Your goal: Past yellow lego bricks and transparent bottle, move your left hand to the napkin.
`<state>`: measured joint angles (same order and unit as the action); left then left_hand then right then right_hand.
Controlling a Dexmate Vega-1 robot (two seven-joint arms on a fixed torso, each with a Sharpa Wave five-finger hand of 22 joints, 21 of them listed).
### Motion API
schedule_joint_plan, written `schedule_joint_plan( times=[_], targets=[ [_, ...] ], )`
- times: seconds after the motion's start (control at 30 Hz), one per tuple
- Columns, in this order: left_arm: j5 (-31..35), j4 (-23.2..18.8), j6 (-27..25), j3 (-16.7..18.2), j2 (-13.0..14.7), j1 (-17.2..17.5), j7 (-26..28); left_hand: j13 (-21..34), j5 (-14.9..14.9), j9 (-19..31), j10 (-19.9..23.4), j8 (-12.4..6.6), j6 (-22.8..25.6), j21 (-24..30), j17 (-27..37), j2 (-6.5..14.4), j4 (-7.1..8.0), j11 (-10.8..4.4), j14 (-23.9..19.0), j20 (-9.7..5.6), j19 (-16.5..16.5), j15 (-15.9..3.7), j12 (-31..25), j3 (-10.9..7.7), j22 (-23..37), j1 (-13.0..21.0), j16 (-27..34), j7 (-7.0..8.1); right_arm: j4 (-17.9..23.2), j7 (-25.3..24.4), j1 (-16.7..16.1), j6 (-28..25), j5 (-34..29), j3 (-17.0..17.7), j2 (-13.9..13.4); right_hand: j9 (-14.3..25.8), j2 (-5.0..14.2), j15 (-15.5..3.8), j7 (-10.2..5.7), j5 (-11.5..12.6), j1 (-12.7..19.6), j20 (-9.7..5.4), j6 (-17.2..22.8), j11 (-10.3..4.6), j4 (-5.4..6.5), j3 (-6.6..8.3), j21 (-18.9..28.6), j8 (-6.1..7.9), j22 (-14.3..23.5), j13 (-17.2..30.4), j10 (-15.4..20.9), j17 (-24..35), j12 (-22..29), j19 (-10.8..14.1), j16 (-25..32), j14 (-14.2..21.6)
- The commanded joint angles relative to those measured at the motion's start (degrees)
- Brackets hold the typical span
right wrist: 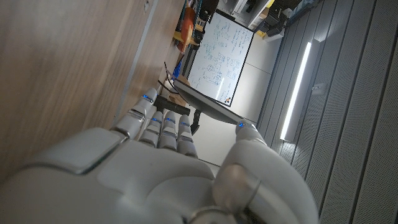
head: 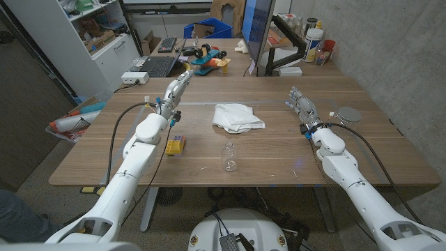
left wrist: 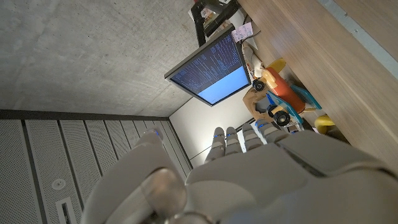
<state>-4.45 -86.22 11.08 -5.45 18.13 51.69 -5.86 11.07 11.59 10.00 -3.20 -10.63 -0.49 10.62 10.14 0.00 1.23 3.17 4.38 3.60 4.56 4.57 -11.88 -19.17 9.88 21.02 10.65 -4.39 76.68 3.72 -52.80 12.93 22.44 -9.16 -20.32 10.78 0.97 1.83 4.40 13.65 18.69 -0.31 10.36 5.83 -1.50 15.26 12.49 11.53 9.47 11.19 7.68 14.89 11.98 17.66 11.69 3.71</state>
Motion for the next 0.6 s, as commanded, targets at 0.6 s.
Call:
schedule_joint_plan(
  times=[0.6],
  targets=[
    [8.9, -3.4, -3.1, -3.7, 3.6, -1.8, 2.3, 0.1, -0.1, 0.2, 0.3, -0.45, 0.5, 0.3, 0.1, 0.1, -1.05, -0.50, -0.4, 0.22, 0.4, -0.52, -0.3, -0.14, 0.2, 1.5, 0.2, 0.09, 0.1, -0.6, -0.3, 1.1, -0.7, -0.2, 0.1, 0.1, 0.59, 0.09, -0.21, 0.0, -0.6, 0.33, 1.2, -0.17, -0.28, 0.07, -0.4, 0.51, 0.3, 0.0, 1.7, -0.1, 0.3, 0.8, 0.7, 1.6]
  ],
)
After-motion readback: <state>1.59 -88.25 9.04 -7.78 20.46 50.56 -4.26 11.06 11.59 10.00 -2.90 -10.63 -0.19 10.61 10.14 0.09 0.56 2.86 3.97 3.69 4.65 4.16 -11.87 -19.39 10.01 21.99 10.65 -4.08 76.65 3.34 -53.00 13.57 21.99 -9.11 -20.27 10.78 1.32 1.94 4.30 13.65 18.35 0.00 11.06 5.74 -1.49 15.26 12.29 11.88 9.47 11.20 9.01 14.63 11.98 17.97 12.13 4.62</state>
